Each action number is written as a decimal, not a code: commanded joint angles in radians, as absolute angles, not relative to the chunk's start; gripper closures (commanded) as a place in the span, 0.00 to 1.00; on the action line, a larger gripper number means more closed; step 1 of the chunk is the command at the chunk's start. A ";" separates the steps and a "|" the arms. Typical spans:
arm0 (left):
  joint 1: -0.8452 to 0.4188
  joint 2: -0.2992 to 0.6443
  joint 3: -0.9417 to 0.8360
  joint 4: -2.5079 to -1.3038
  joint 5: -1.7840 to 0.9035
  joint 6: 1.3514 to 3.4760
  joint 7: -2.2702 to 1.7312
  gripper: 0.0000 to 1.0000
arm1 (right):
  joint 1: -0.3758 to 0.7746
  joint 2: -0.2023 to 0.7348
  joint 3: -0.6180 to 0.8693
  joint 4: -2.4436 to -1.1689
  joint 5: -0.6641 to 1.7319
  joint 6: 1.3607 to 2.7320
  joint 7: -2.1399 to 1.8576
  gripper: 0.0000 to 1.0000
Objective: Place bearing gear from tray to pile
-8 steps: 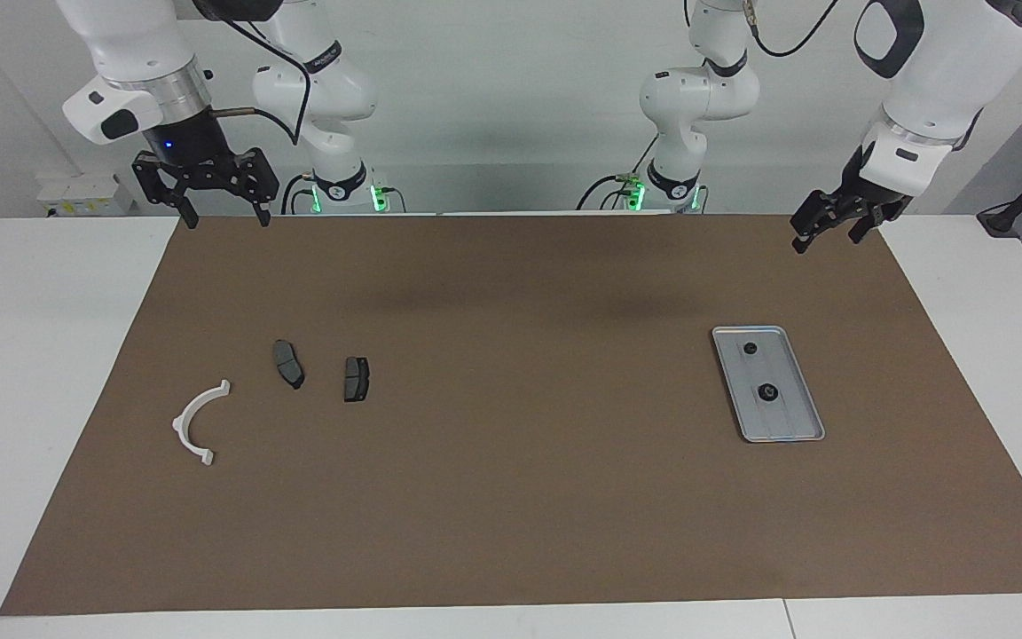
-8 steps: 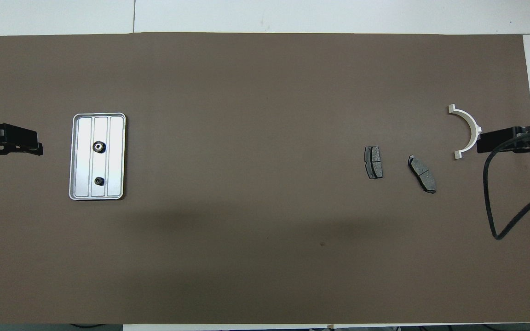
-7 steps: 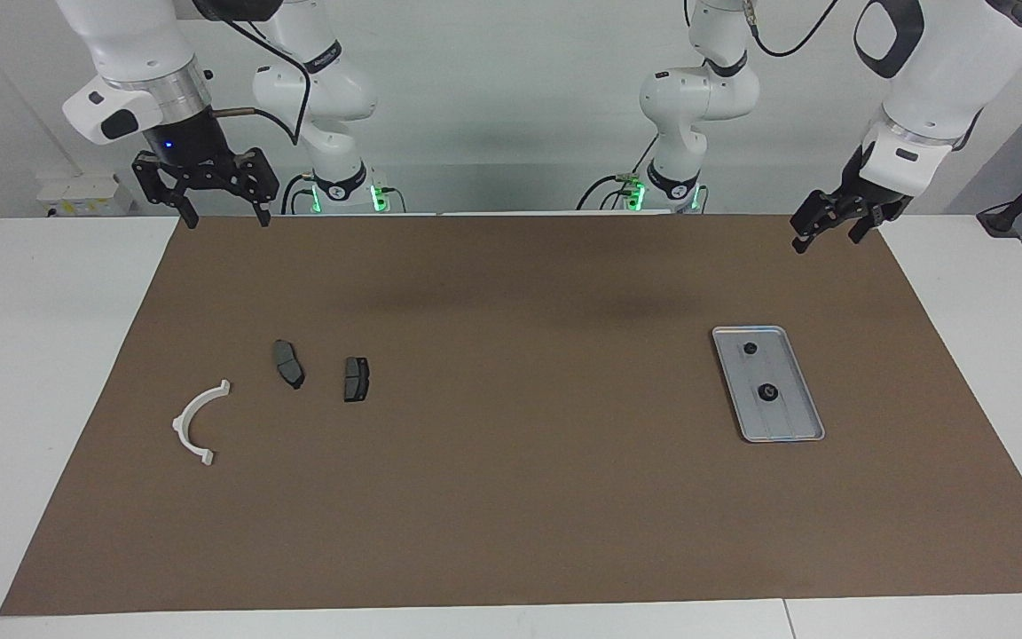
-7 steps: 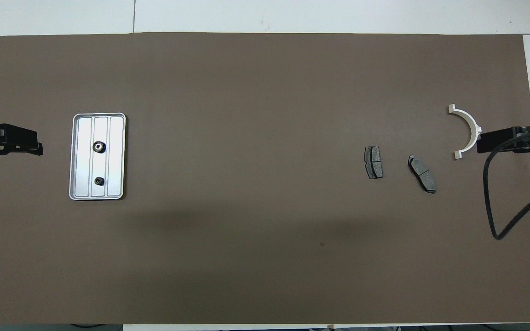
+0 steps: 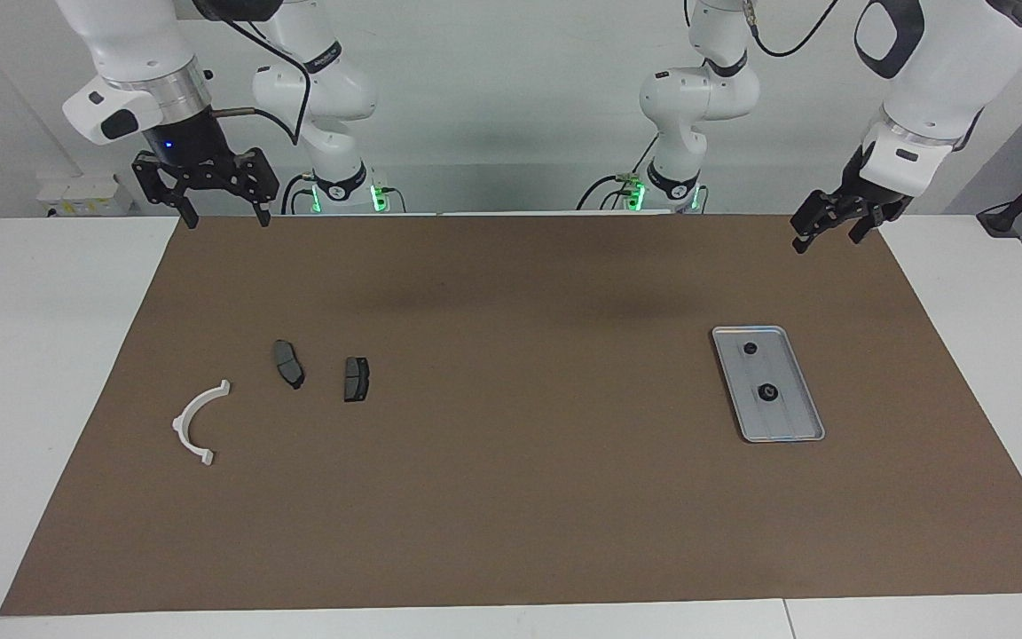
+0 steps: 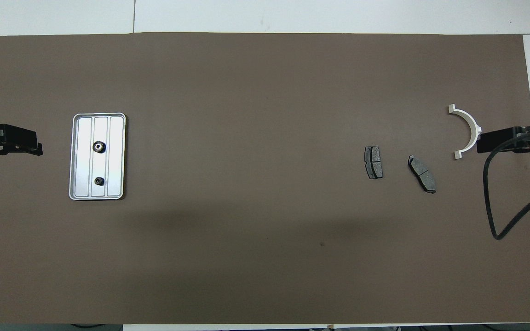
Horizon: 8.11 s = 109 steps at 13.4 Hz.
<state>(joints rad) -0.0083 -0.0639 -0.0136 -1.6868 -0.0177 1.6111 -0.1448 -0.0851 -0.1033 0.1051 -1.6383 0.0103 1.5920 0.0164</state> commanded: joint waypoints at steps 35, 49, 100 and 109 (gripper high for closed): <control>0.031 0.342 -0.018 -1.988 -0.011 2.338 -0.040 0.25 | -0.097 -0.120 0.107 -1.634 0.032 1.589 0.023 0.00; 0.020 0.348 -0.018 -1.968 -0.018 2.341 -0.044 0.91 | -0.091 -0.130 0.109 -1.649 0.032 1.583 0.028 0.00; 0.008 0.083 0.008 -2.232 0.002 2.272 -0.025 0.00 | 0.480 0.251 0.127 -1.632 0.023 2.000 1.007 0.00; 0.000 0.100 0.009 -2.267 -0.020 2.376 -0.087 0.31 | 0.623 0.734 0.120 -1.212 -0.137 1.988 1.169 0.00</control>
<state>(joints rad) 0.0053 0.1107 0.0071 -2.2233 -0.0074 2.3234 -0.0752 0.6106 0.6427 0.1258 -1.3436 -0.1167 2.0228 1.1515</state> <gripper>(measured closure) 0.304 0.000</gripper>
